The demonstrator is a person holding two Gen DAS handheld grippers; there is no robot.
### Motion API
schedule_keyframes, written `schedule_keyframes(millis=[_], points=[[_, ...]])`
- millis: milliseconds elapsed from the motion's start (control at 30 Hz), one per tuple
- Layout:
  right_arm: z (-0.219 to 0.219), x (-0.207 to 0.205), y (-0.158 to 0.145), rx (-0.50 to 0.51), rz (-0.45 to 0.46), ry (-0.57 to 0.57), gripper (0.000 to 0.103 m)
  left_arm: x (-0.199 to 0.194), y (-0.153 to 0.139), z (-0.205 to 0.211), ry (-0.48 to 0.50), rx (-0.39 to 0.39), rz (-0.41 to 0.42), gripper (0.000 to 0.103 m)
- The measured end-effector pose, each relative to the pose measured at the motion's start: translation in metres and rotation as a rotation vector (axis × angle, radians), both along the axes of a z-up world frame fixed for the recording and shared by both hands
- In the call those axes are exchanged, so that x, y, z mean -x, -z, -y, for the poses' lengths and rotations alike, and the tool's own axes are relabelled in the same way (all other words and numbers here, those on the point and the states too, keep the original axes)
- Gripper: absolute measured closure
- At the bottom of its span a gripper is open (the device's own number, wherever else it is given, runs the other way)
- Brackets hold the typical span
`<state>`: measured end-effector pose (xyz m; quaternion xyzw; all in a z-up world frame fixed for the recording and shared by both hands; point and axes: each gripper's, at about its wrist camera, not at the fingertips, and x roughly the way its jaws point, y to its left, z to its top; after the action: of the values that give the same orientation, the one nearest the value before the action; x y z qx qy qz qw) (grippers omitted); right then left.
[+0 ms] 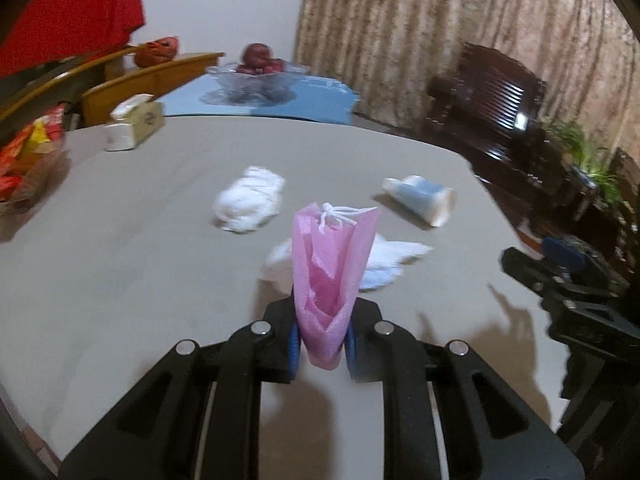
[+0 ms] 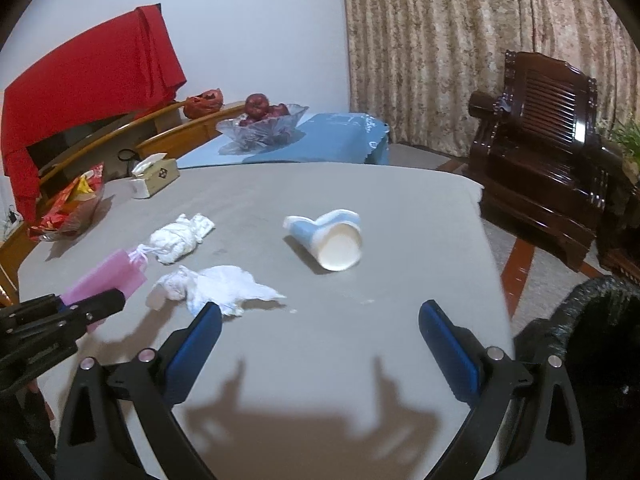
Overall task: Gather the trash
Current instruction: 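Grasp the crumpled white tissue with the right tool while the left tool holds the pink bag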
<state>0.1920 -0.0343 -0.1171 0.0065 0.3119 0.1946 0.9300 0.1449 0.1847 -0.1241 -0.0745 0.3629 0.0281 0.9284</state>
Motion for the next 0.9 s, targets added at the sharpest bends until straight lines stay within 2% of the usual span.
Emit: schedule_keyframes(millis=[400,767,833,900], points=[[-0.072,-0.017,0.010,-0.006,-0.025,-0.081,0.006,-0.006,0.011,-0.057,-0.112,-0.041,-0.030,0.087],[-0.126,-0.042,0.033,0.072,-0.092,-0.112,0.006,-0.008,0.024,-0.082,-0.149,-0.038,-0.055,0.087],[-0.131,-0.045,0.040,0.088,-0.123,-0.119,0.008,-0.008,0.026,-0.084,-0.154,-0.035,-0.060,0.087],[-0.134,-0.048,0.047,0.101,-0.149,-0.130,0.013,-0.008,0.028,-0.084,-0.155,-0.033,-0.064,0.087]])
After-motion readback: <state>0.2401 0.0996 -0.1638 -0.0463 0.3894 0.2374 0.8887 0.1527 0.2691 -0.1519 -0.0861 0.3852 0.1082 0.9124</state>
